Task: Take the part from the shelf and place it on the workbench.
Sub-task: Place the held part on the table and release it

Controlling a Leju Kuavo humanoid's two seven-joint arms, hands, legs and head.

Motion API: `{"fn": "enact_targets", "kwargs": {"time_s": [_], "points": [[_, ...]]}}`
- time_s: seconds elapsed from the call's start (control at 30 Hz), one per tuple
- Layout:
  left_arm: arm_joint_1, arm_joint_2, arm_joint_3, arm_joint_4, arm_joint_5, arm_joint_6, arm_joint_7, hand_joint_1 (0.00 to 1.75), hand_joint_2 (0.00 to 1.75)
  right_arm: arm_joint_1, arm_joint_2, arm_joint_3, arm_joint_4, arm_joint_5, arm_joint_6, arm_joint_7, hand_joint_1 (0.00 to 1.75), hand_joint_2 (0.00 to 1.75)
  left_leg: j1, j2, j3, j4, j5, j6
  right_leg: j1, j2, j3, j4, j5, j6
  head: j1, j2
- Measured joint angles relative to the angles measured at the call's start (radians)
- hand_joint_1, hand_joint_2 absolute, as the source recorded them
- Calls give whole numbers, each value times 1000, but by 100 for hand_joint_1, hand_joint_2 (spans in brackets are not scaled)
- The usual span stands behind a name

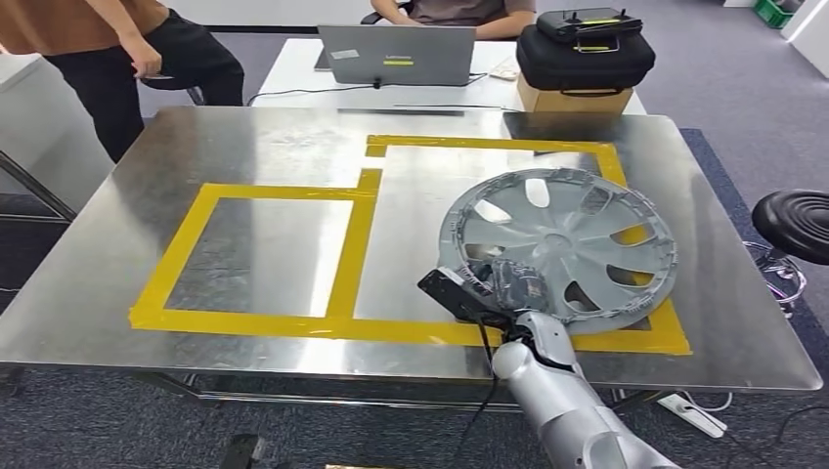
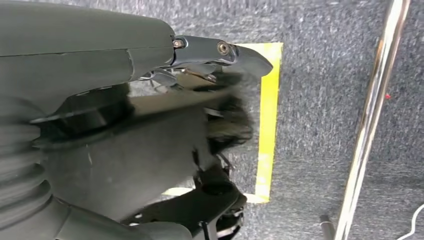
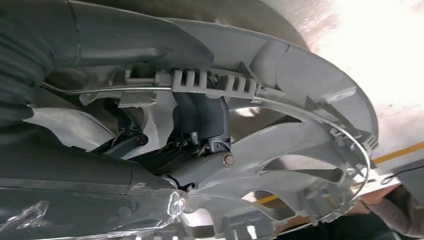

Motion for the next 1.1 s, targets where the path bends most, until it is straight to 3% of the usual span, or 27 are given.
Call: {"fn": "enact_targets", "kwargs": {"time_s": [0.03, 0.1, 0.13, 0.2, 0.27, 0.33, 0.37, 0.4, 0.43, 0.47, 0.53, 0.57, 0.67, 0.73, 0.8, 0.87, 0.9, 0.93, 0.97, 1.03, 1.1], "points": [[-1, 0, 0, 0, -2, 2, 1, 0, 175, -3, -2, -4, 3, 11, -7, 11, 87, 87, 6, -2, 29, -55, 17, -4, -3, 3, -7, 10, -4, 11, -4, 0], [-2, -1, 0, 0, -8, 5, 3, 0, 175, -4, -5, -11, 5, 36, -27, 34, 0, 0, 11, -7, 48, -94, 18, 9, 0, 8, -18, 20, -9, 27, -8, 0], [-2, -1, 1, 0, -11, 9, 6, 0, 175, -2, -6, -14, 5, 49, -36, 44, 0, 0, 10, -10, 45, -92, 18, 25, 1, 10, -20, 18, -10, 30, -7, 0], [-2, -2, 1, 0, -17, 18, 13, 0, 87, 4, -6, -21, 5, 75, -45, 56, 0, 0, 7, -8, 43, -88, 19, 44, -3, 9, -18, 17, -15, 32, 0, 0], [-2, -3, 3, 0, -17, 20, 17, 0, 0, 8, -6, -28, 1, 97, -42, 57, 0, 0, 4, -5, 41, -88, 23, 59, -3, 7, -47, 84, -58, 31, 4, 0], [-2, -3, 6, 0, -16, 14, 16, 0, 0, 14, -6, -35, -6, 112, -38, 54, 0, 0, -2, -3, 38, -88, 24, 67, 2, 6, -115, 228, -130, 25, 8, 0], [-2, -3, 7, 0, -16, 11, 16, 0, 0, 16, -6, -39, -9, 118, -38, 51, 0, 0, -6, -2, 38, -88, 24, 69, 4, 6, -147, 293, -154, 21, 9, 0], [-2, -3, 8, 0, -16, 8, 16, 0, 0, 18, -6, -42, -13, 123, -39, 48, 0, 0, -8, -2, 38, -88, 23, 71, 7, 6, -164, 327, -159, 17, 9, 0], [-1, -3, 9, 0, -17, 6, 16, 0, 0, 19, -6, -45, -17, 127, -40, 44, 0, 0, -10, -2, 39, -88, 23, 71, 10, 6, -163, 322, -146, 12, 9, 0], [-2, -4, 10, 0, -18, 4, 15, 0, 0, 20, -5, -47, -23, 131, -42, 41, 0, 0, -11, -4, 40, -88, 22, 72, 13, 6, -140, 274, -116, 5, 9, 0], [-2, -5, 13, 0, -21, 2, 13, 0, 0, 25, -3, -50, -40, 139, -52, 36, 0, 0, -13, -6, 43, -87, 20, 68, 19, 6, -70, 132, -53, -7, 10, 0], [-2, -5, 14, 0, -23, 2, 11, 0, 0, 28, 0, -50, -52, 143, -58, 33, 0, 0, -15, -7, 43, -87, 19, 64, 21, 6, -43, 78, -34, -7, 10, 0], [-3, -8, 22, 0, -25, 1, 7, 0, 0, 42, 11, -50, -94, 150, -68, 29, 0, 0, -16, -10, 42, -92, 21, 46, 25, 7, -30, 44, -19, -4, 10, 0], [-2, -8, 29, 0, -26, 1, 6, 0, 0, 53, 18, -51, -125, 154, -74, 29, 0, 0, -15, -8, 34, -80, 10, 36, 23, 6, -30, 38, -12, -14, 9, 0], [-2, -7, 32, 0, -25, 2, 4, 0, 0, 70, 21, -53, -172, 173, -88, 39, 0, 0, -16, -5, -6, 1, -42, 30, 18, 3, -32, 33, -6, -22, 7, 0], [0, -6, 35, 0, -25, 3, 0, 0, 0, 96, 22, -54, -237, 204, -91, 62, 0, 0, -17, -4, -71, 132, -102, 27, 19, 1, -37, 33, -5, -25, 7, 0], [1, -6, 38, 0, -25, 3, -1, 0, 0, 109, 22, -53, -271, 218, -86, 74, 0, 0, -17, -4, -92, 174, -111, 27, 20, 1, -39, 33, -5, -25, 7, 0], [2, -6, 40, 0, -26, 3, -2, 0, 0, 119, 22, -52, -302, 231, -83, 85, 0, 0, -18, -4, -97, 180, -98, 28, 20, 2, -39, 33, -5, -26, 7, 0], [3, -6, 43, 0, -26, 3, -3, 0, 0, 129, 22, -51, -332, 245, -84, 95, 0, 0, -18, -4, -83, 147, -69, 29, 19, 2, -39, 34, -5, -25, 7, 0], [3, -6, 51, 0, -26, 3, -6, 0, 0, 146, 22, -49, -399, 283, -103, 116, 0, 0, -18, -2, -24, 18, 1, 32, 20, 4, -40, 37, -7, -19, 6, 0], [3, -6, 56, 0, -28, 3, -10, 0, 0, 160, 22, -46, -479, 320, -116, 137, 0, 0, -20, -1, 14, -71, 29, 40, 24, 5, -46, 43, -8, -9, 7, 0]]}}
